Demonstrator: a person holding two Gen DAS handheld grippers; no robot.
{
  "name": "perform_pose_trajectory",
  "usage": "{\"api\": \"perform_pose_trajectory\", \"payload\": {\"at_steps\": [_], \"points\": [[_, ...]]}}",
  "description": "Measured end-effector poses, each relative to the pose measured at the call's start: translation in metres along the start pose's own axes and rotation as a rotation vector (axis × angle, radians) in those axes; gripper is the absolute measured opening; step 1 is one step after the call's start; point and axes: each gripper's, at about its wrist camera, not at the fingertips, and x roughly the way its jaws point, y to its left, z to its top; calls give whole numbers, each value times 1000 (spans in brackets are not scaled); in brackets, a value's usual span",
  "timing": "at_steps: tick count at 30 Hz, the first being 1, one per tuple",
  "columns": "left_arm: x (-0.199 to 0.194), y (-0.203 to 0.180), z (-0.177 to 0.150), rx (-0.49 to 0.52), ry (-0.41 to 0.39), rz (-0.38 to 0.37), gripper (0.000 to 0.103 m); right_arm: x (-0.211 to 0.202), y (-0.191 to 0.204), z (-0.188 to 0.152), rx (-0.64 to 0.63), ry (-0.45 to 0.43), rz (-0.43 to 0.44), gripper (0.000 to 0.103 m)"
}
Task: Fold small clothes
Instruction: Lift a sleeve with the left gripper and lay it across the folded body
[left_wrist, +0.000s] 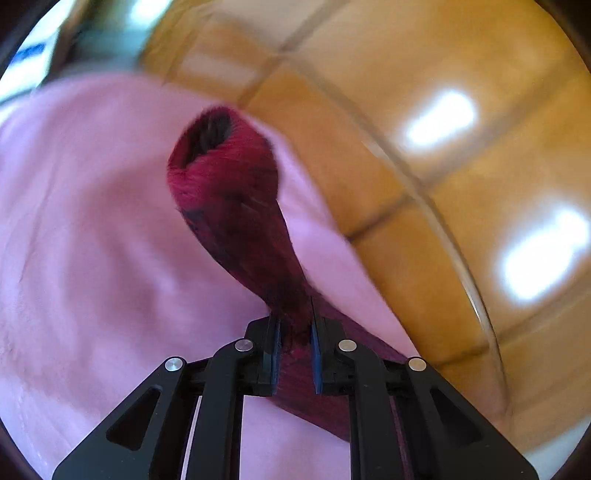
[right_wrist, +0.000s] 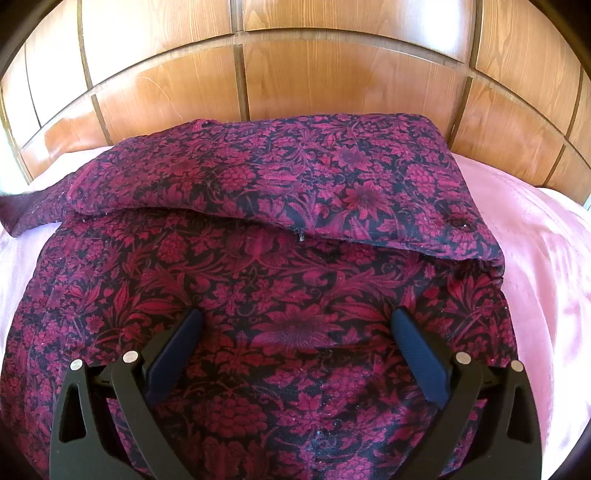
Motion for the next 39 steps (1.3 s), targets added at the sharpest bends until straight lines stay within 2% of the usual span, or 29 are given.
{"api": "perform_pose_trajectory", "payload": {"at_steps": [3,6,8,12,14,15,17,20,22,24,28,30,32,34,36,39], "points": [[-11,-49,-28,163,5,-58,12,0,-2,2,1,0,3,101],[-8,-97,-62,272,53,-135,12,-1,-1,3,3,-1,3,101],[-2,-128,-96,346,105,-187,12,-1,-2,3,4,-1,6,101],[21,-167,-151,446,211,-211,12,0,-5,4,9,-2,8,101],[32,-178,-174,478,267,-204,19,0,-5,4,10,-3,9,101],[35,-180,-182,484,282,-202,30,0,-6,4,11,-3,10,101],[32,-180,-192,487,276,-197,47,0,-7,4,14,-4,13,101],[22,-177,-198,480,244,-183,61,0,-10,4,20,-5,17,101],[13,-171,-206,481,238,-179,62,0,-12,5,24,-6,20,101],[11,-163,-214,462,274,-196,69,0,-13,5,27,-7,22,101],[2,-140,-242,434,338,-202,70,-1,-14,5,31,-5,23,101],[5,-137,-252,460,322,-194,70,-3,-14,7,36,-3,30,101],[8,-134,-254,452,324,-212,73,-12,-16,15,84,-9,105,94],[10,-131,-255,437,319,-232,75,-22,-10,28,141,-19,289,81],[8,-131,-259,444,306,-241,76,-22,9,42,167,21,492,79],[6,-125,-256,428,303,-264,77,-2,47,56,155,124,639,79]]}}
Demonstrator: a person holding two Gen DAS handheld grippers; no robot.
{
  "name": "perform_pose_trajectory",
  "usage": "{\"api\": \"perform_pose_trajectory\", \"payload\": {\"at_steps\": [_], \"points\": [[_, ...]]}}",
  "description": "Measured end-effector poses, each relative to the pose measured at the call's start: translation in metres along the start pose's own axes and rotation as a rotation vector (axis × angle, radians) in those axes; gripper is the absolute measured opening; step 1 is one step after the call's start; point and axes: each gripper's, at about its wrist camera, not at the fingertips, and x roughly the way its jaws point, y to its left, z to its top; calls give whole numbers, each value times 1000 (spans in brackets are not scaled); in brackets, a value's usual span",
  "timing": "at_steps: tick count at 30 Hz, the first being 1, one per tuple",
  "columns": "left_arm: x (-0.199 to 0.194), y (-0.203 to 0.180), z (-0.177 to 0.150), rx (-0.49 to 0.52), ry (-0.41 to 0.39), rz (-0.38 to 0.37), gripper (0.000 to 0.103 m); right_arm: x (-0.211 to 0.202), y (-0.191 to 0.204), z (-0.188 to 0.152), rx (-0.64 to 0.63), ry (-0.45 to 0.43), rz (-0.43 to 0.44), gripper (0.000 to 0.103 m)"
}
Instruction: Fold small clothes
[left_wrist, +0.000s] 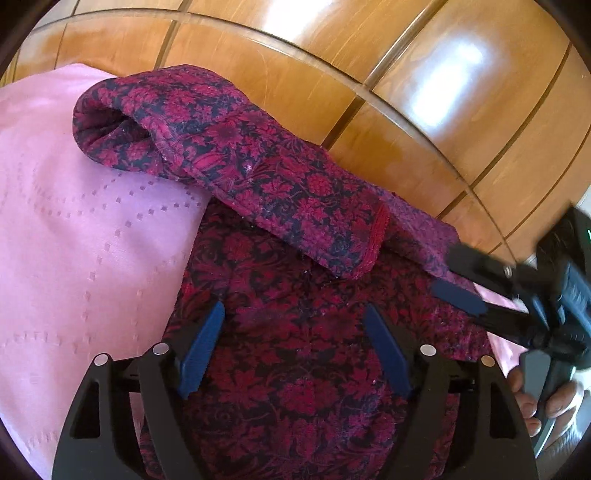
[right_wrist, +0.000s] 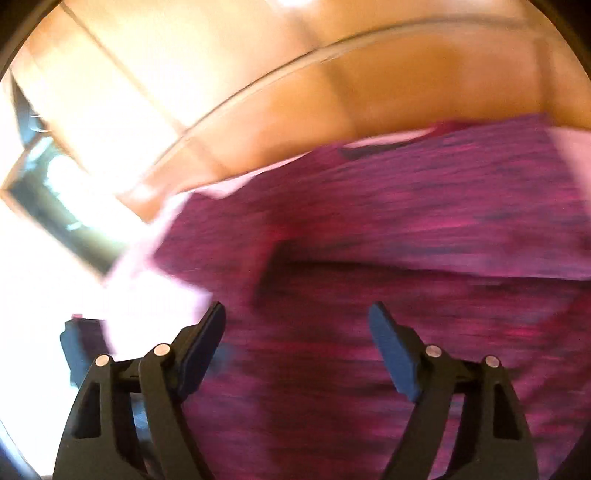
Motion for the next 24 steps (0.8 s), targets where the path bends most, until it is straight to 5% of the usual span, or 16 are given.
{"api": "perform_pose_trajectory", "payload": {"at_steps": [3,5,7,9,18,24], "points": [[-3,5,-1,-24,-11,-32,77,36,7,11,31,74,31,77],[-4,8,-1,-35,-15,-44,77,57,9,18,35,98,-17,61],[-6,9,-3,-37,-17,-47,77,66,12,23,15,104,-59,20],[-6,9,-4,-35,-17,-52,80,54,23,27,-42,53,-96,12],[-6,6,-4,-30,-16,-74,85,-66,39,60,-126,-316,-209,8],[-5,4,-2,-24,-14,-63,85,-99,-11,61,-23,-370,-293,6]]}}
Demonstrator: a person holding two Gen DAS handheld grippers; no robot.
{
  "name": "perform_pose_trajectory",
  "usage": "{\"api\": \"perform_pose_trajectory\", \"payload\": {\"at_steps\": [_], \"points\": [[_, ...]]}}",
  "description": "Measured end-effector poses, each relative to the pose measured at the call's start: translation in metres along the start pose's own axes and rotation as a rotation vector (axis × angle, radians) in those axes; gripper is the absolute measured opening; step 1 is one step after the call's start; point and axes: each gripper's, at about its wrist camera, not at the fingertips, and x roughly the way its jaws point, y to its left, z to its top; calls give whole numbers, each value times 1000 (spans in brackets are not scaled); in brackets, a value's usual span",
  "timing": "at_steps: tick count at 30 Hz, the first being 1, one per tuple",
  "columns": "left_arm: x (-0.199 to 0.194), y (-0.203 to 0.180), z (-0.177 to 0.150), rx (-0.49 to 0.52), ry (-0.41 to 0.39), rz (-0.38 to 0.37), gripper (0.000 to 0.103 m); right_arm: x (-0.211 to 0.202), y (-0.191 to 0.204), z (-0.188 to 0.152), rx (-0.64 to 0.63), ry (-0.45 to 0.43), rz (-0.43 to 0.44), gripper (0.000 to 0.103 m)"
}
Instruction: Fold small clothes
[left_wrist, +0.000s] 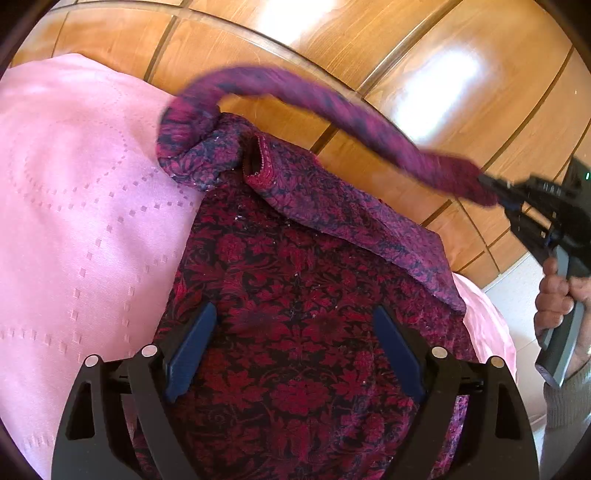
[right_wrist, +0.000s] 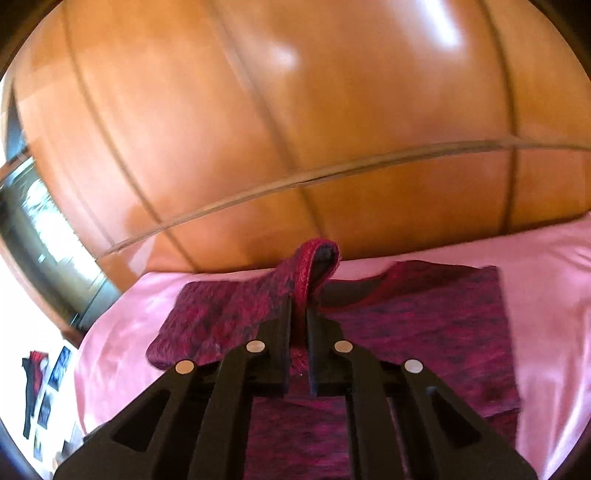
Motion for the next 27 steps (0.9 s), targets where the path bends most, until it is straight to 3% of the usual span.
{"api": "perform_pose_trajectory", "payload": {"at_steps": [9,14,16,22,27], "points": [[5,-3,-3,11,5,18,85,21,-96,-28,171,95,-152,5],[6,-10,1,23,35,57,85,28,-127,-41,226,119,-195,5],[3,-14,8,23,58,65,85,28,-133,-43,251,118,-175,5],[-4,5,60,-143,6,-39,85,22,-133,-47,235,114,-149,6],[17,16,102,-262,-27,-88,85,18,-138,-50,232,116,-140,6]]}}
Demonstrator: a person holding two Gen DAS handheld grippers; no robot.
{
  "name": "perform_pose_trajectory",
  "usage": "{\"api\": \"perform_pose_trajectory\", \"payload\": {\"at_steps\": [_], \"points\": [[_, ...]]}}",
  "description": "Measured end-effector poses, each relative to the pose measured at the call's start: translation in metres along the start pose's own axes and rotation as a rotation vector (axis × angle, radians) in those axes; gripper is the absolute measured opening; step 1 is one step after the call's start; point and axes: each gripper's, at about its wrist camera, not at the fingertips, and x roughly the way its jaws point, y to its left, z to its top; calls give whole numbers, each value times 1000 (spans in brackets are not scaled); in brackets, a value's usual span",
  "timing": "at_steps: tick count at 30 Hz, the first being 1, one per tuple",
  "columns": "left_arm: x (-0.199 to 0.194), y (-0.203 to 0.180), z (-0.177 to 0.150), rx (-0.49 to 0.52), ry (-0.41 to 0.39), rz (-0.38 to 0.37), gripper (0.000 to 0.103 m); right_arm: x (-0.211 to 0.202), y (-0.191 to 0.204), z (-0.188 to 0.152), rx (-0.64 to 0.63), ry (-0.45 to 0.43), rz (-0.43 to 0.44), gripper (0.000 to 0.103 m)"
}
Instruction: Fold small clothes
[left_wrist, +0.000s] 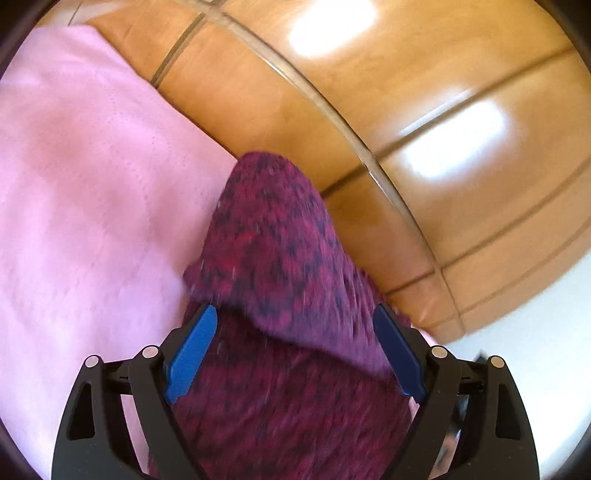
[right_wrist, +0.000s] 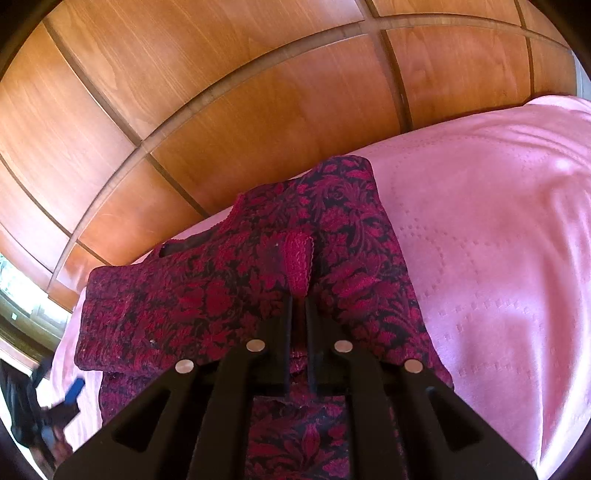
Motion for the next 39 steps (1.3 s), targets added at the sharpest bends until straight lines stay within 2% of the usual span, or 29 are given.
{"api": "perform_pose_trajectory", "payload": {"at_steps": [2,3,4,5,6,8,9,10,13,17,18,19,20,24,27,28,29,30,32,35,37,39], "points": [[15,6,10,-71,10,10,82,-1,-3,1,-3,2,0,6],[21,11,15,-115,10,24,64,0,-1,2,-7,1,-3,6],[25,15,19,-143,8,50,53,-3,1,2,-15,-6,-11,6],[27,23,23,-182,-3,83,29,-5,4,3,-23,-19,-21,6],[27,30,23,-219,-11,89,20,-9,6,2,-40,-38,-41,6],[29,41,19,-253,-6,112,14,-8,6,1,-77,-57,-138,0],[29,43,17,-225,-2,149,13,-1,3,-1,-71,-37,-166,0],[29,42,14,-195,2,159,13,4,-7,-4,-34,-15,-132,0],[22,35,14,-143,8,181,13,-3,-12,-6,-9,-29,-96,0],[8,14,7,-11,9,249,14,-18,-21,-5,53,-40,-29,3],[3,12,6,8,-1,249,18,-23,-24,-5,74,-44,-11,10],[-2,10,6,27,-15,249,22,-31,-27,-5,103,-54,23,26],[-9,8,7,45,-33,257,28,-37,-28,-6,116,-65,44,32],[-22,9,11,74,-61,272,28,-46,-17,-7,118,-59,121,42],[-21,6,11,89,-58,267,28,-28,4,-9,59,-7,120,41],[-18,4,11,96,-50,272,28,-22,8,-10,39,10,107,38],[-16,2,10,102,-44,282,28,-15,15,-11,8,27,78,33],[-13,2,9,109,-36,287,28,-12,19,-12,-16,30,43,19],[-13,1,9,122,-31,286,29,-15,31,-13,-78,7,-8,12],[-19,6,17,104,-46,275,69,-24,29,-17,-144,-15,-105,11],[-20,12,28,65,-59,253,72,-21,21,-21,-142,6,-107,11],[-11,17,45,18,-22,209,72,-21,22,-22,-149,4,-92,12]]}}
